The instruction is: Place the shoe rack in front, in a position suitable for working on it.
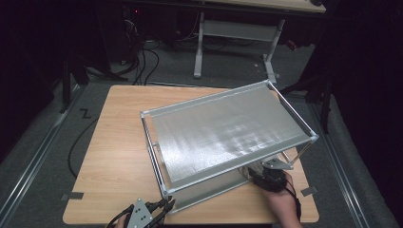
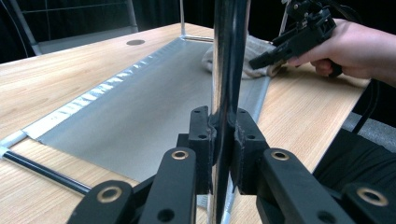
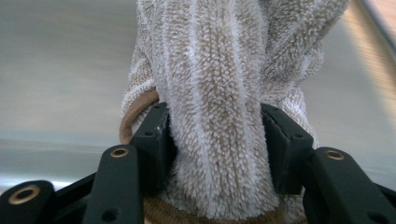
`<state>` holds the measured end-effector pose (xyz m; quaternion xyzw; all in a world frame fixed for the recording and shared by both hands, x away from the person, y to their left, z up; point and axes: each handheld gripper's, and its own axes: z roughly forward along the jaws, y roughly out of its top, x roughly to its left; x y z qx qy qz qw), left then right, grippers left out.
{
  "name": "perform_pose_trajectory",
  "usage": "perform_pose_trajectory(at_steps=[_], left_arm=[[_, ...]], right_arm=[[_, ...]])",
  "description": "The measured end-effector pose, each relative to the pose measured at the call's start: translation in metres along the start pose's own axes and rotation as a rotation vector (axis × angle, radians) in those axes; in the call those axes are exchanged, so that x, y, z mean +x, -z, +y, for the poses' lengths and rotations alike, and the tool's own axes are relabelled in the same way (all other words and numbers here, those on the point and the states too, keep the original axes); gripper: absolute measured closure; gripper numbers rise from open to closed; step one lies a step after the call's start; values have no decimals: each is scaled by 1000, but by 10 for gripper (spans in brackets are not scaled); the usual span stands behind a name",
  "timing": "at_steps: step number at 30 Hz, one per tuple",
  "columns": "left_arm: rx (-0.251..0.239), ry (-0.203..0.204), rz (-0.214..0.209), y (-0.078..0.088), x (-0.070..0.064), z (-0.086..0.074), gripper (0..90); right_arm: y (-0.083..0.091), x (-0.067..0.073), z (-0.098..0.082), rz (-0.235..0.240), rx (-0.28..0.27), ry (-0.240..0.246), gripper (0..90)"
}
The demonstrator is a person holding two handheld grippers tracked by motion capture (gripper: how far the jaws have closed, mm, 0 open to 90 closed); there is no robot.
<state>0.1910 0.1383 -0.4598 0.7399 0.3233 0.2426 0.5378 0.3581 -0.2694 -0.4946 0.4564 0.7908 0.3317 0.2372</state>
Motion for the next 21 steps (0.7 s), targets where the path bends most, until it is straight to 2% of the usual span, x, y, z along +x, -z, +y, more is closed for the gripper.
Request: perform_pose_trajectory(at_steps=[2,3,5,6,7,8,10,11,12,13,15,19,21], left_arm=[[0,0,1,0,0,0,804],[1,0,2,0,0,0,804],[0,0,3,0,0,0,804],[0,0,2,0,0,0,804],[0,1,2,1,0,0,804],[0,1,2,1,0,0,805],[0,0,2,1,0,0,805],[1,-2,2,1,0,0,805],[1,-2,2,1,0,0,805],[1,-3,2,1,0,0,805],[1,-3,2,1,0,0,805],[1,-4,2,2,0,-1,804],[2,-8,3,2,0,-1,804]], right_arm=[[0,-13,-1,-33,-3,-7,484],[0,-13,-1,-33,-3,-7,484],[1,-24,-3,-62,5,-49,484],[2,-38,-4,-95,2,-54,484],[3,-42,-5,-111,4,-74,484],[3,-47,-7,-132,-1,-76,484],[3,-52,-8,-148,-7,-85,483],[4,-59,-10,-163,-8,-119,483],[4,-59,-10,-163,-8,-119,483],[6,-62,-10,-192,-5,-119,482],[6,-62,-9,-200,-4,-125,484],[15,-60,-7,-206,-63,-111,484],[18,-59,-5,-215,-74,-109,488]])
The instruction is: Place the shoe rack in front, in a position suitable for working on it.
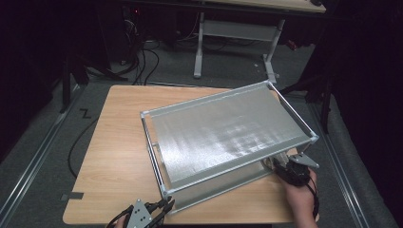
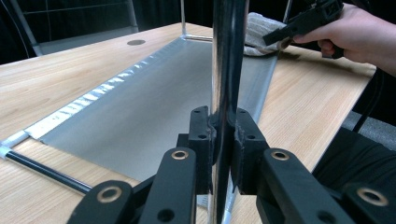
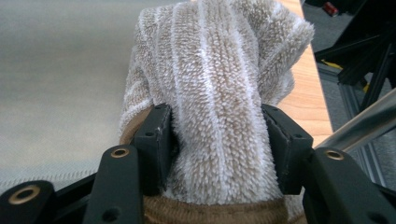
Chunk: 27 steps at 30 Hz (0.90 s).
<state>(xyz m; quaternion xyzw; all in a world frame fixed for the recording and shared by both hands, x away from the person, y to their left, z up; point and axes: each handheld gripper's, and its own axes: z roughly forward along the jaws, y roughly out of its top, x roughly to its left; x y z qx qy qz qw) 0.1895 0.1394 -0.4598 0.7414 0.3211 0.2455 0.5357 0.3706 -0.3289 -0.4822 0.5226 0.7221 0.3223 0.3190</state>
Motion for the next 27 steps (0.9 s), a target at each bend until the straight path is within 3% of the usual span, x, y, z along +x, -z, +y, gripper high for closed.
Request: perform_pose_trajectory(at_steps=[3,5,16,21,27], left_arm=[[0,-4,-3,0,0,0,803],[1,-5,0,0,0,0,804],[5,-12,-9,0,0,0,804],[0,-8,-23,0,2,0,807],[-1,-8,-18,-1,1,0,807]], right_arm=[[-5,-3,-1,-8,26,-5,509],[-12,-5,-7,16,63,-41,529],[-14,4,-6,62,72,-30,530],[-13,17,-6,103,76,-18,530],[-10,48,-3,173,83,42,532]])
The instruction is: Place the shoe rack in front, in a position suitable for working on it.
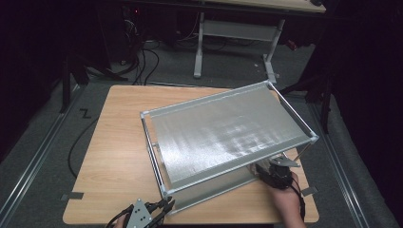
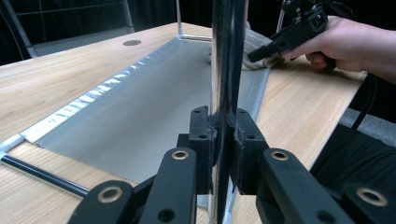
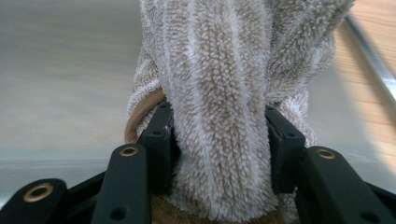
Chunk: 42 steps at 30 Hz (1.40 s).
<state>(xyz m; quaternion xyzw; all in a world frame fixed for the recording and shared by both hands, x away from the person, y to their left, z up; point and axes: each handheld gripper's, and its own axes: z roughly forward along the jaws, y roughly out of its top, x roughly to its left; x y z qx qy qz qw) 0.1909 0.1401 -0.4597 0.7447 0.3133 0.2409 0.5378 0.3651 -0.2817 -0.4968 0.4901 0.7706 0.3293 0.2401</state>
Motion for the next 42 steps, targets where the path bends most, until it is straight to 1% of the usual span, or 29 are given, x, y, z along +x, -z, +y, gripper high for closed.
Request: perform_pose_trajectory(at_steps=[3,4,5,6,7,10,12,13,15,16,17,18,19,22,23,24,25,28,29,30,31,32,33,34,35,37,39,41,42], left_arm=[[-2,-3,0,0,0,0,806],[-2,-6,-1,0,1,0,806],[-2,-6,-1,0,1,0,806],[-2,-6,-4,-1,1,0,806],[-3,-5,-5,-1,2,0,806],[-4,-3,-7,-2,3,0,807],[-4,-3,-6,-2,3,0,807],[-4,-3,-5,-2,3,0,807],[-3,-5,-5,-2,3,0,807],[-2,-7,-5,-2,3,0,806],[-2,-7,-5,-2,3,0,807],[-3,-5,-5,-2,3,0,807],[-4,-4,-4,-2,3,0,807],[-4,-3,-5,-2,3,0,807],[-4,-4,-5,-2,3,0,807],[-4,-4,-5,-2,3,0,807],[-5,-2,-7,-2,3,0,807],[-4,2,-8,-2,3,0,807],[-3,3,-5,-2,3,0,807],[-3,3,-4,-2,3,0,807],[-2,1,-3,-2,3,0,807],[-2,1,-2,-2,3,0,807],[-2,1,-1,-2,2,0,807],[-1,1,1,-2,2,0,807],[0,-1,2,-2,2,0,806],[1,-2,2,-2,2,1,806],[0,-1,-4,-2,3,1,806],[0,3,-4,-2,3,1,806],[0,3,-3,-2,3,1,806]], right_arm=[[-1,22,1,45,4,14,535],[-2,36,3,78,2,20,536],[-2,36,3,78,2,20,536],[-3,56,4,111,7,44,538],[-3,56,4,111,7,44,538],[-5,83,7,167,-2,107,542],[-5,101,8,192,8,112,546],[-5,116,9,210,-1,151,551],[-5,130,10,235,-4,182,552],[-6,148,12,266,-1,210,557],[-6,148,12,266,-1,210,557],[-6,166,12,303,0,220,560],[-6,166,12,303,0,220,560],[-5,190,14,370,2,261,566],[-4,204,13,393,-1,294,573],[-4,208,13,411,-8,311,576],[-4,208,13,411,-8,311,576],[0,228,13,455,16,308,601],[-2,234,13,475,-1,338,615],[-1,242,14,512,-5,333,624],[4,247,12,513,49,290,634],[-5,253,14,547,-77,414,648],[-5,253,14,547,-77,414,648],[-6,254,15,547,-99,442,651],[3,255,13,522,-15,356,654],[7,253,12,511,0,335,656],[14,238,15,471,-48,336,657],[21,222,17,462,-96,336,657],[26,212,18,443,-99,318,657]])
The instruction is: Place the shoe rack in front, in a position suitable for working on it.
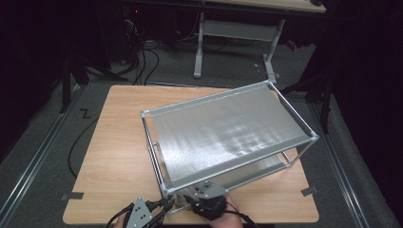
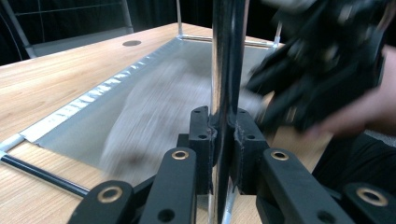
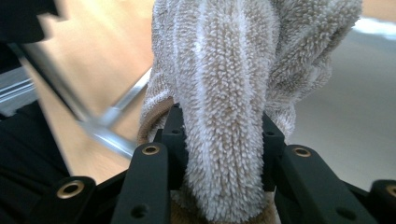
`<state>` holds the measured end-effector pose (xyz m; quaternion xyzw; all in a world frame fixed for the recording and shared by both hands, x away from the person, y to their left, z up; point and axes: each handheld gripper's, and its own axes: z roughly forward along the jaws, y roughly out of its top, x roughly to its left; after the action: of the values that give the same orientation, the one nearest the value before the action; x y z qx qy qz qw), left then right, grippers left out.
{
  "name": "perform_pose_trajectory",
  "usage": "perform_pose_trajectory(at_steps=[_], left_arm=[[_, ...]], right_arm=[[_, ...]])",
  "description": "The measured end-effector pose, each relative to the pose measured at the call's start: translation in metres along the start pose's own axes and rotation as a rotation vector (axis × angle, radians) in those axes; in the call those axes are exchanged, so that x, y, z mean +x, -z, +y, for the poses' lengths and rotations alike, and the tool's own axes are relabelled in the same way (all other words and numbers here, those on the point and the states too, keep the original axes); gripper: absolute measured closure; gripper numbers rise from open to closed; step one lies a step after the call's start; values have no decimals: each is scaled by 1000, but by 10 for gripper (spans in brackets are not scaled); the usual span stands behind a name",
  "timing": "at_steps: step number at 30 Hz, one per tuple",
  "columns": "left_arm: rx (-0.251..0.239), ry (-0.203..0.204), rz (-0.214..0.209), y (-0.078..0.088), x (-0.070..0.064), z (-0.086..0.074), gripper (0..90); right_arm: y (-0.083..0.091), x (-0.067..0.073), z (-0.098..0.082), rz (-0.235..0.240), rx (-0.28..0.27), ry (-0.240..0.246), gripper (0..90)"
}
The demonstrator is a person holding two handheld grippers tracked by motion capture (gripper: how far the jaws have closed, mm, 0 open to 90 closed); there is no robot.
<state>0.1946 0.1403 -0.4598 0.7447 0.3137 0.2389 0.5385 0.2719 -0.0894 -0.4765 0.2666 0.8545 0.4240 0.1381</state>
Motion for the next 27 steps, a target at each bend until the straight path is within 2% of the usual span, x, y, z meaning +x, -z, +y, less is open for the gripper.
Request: perform_pose_trajectory(at_steps=[1,2,3,5,7,8,9,12,14,16,18,20,22,24,27], left_arm=[[0,0,-1,0,0,0,806],[-1,1,-1,0,0,0,806],[-1,1,0,0,0,0,805],[-2,2,0,-1,0,0,805],[-1,3,-2,-1,1,0,805],[0,5,-6,-2,2,1,805],[0,5,-6,-2,2,1,805],[-1,11,-4,-3,4,1,805],[-1,11,-5,-4,6,1,804],[-2,15,-7,-7,7,2,804],[-3,13,-5,-10,9,3,804],[-2,16,1,-12,12,3,804],[-1,20,10,-16,16,5,804],[0,18,16,-17,18,5,803],[-1,24,28,-21,24,6,803]], right_arm=[[11,-9,-2,-24,-2,-23,656],[17,-15,-4,-43,-10,-25,656],[28,-24,-10,-81,-13,-36,655],[42,-37,-20,-127,-6,-57,654],[61,-56,-36,-198,16,-75,651],[76,-71,-53,-284,55,-82,651],[76,-71,-53,-284,55,-82,651],[91,-91,-72,-347,101,-141,650],[95,-102,-81,-363,140,-182,649],[91,-110,-85,-365,156,-189,648],[89,-111,-84,-367,156,-198,647],[84,-114,-82,-376,155,-182,646],[79,-117,-80,-375,151,-186,645],[74,-120,-76,-375,152,-209,645],[64,-128,-70,-381,144,-193,644]])
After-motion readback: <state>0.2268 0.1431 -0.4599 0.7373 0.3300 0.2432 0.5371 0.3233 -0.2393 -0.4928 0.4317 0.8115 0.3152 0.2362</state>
